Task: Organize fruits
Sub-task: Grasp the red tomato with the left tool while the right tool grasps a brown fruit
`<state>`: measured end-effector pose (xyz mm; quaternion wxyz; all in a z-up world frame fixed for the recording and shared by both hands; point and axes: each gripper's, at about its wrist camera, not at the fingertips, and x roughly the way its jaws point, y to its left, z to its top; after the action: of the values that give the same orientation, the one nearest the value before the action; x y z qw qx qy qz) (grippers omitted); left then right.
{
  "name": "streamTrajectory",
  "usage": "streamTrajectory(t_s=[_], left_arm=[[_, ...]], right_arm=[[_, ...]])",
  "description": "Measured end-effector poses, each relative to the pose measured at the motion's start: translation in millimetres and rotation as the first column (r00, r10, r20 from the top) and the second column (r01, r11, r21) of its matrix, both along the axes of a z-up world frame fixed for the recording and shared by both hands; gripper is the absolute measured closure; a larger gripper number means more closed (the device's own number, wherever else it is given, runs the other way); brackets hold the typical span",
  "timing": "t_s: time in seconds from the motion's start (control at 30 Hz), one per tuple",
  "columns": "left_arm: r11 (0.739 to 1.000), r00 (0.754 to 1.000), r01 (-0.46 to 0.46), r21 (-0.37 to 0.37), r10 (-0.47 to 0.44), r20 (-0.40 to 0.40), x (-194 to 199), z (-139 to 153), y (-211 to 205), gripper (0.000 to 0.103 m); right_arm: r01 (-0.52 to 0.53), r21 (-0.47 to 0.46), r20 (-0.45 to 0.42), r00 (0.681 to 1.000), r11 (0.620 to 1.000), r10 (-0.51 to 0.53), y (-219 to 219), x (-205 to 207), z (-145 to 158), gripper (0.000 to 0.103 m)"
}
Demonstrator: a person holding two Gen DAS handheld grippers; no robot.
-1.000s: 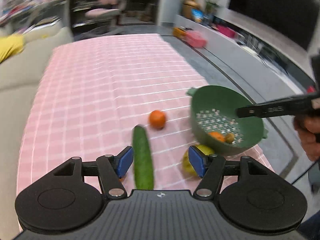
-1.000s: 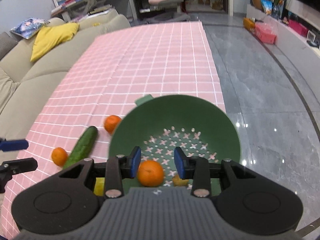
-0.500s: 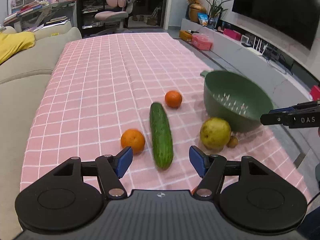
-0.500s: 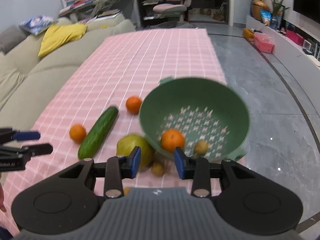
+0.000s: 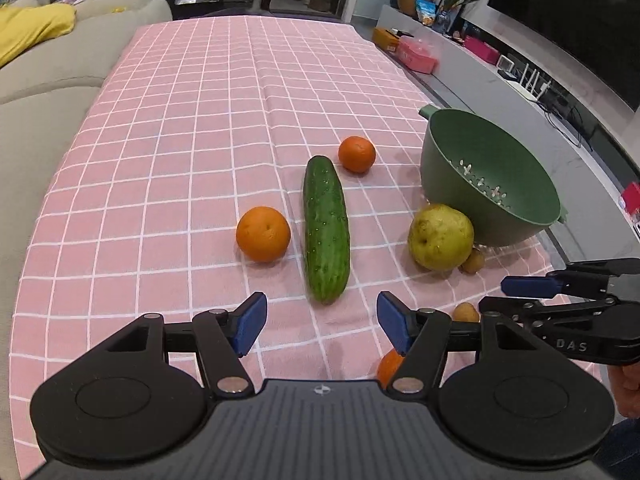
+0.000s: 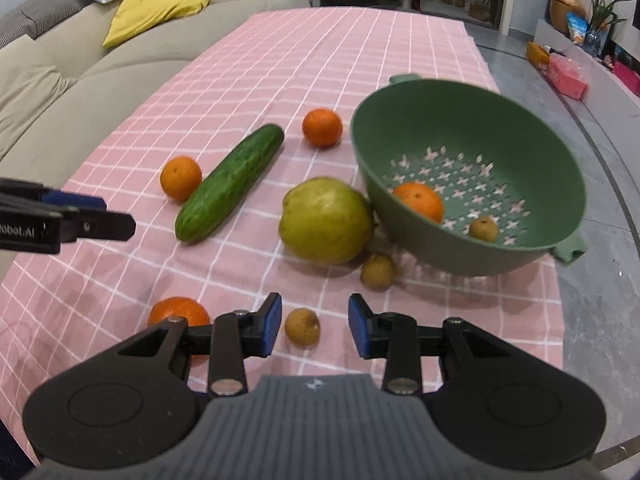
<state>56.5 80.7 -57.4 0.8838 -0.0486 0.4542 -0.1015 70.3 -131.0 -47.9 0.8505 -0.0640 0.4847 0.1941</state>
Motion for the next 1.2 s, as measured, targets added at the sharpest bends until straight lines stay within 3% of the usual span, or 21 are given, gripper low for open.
streamTrajectory(t_s=[0.13,0.43,0.6,0.9,1.2], left_arm=[[0.999,0.999,0.035,0.037,-0.035,0.008,-0.9,-1.6,-9.2,0.029],[0.993,0.994,0.109,0.038,-0.109,-0.013,-4.1,-5.0,-21.8,0.029],[0.989,0.989,0.145,0.025,-0.144,-0.045,-6.6,-6.8,-26.1,0.029],[0.976,0.976,0.212,0.044,-0.21,-0.058,-15.3,-8.5,-36.8,0.029],[0.933,0.928,0.356,0.058,-0.346,-0.142,-39.3,-18.6,-53.2,0.029]], right_arm=[[-0.012,-0.003,-0.026,1.0,1.0,0.012,3.6,-0.5,-6.8,0.069],[-0.054,-0.007,-0.063,0.997,0.999,0.053,13.7,-3.6,-18.6,0.077],[-0.06,-0.011,-0.062,0.996,0.998,0.059,15.3,-1.8,-21.1,0.088],[-0.038,-0.003,-0.052,0.998,0.999,0.038,14.0,5.1,-27.0,0.086],[-0.05,0.0,-0.045,0.998,0.999,0.05,17.2,8.9,-30.2,0.083]])
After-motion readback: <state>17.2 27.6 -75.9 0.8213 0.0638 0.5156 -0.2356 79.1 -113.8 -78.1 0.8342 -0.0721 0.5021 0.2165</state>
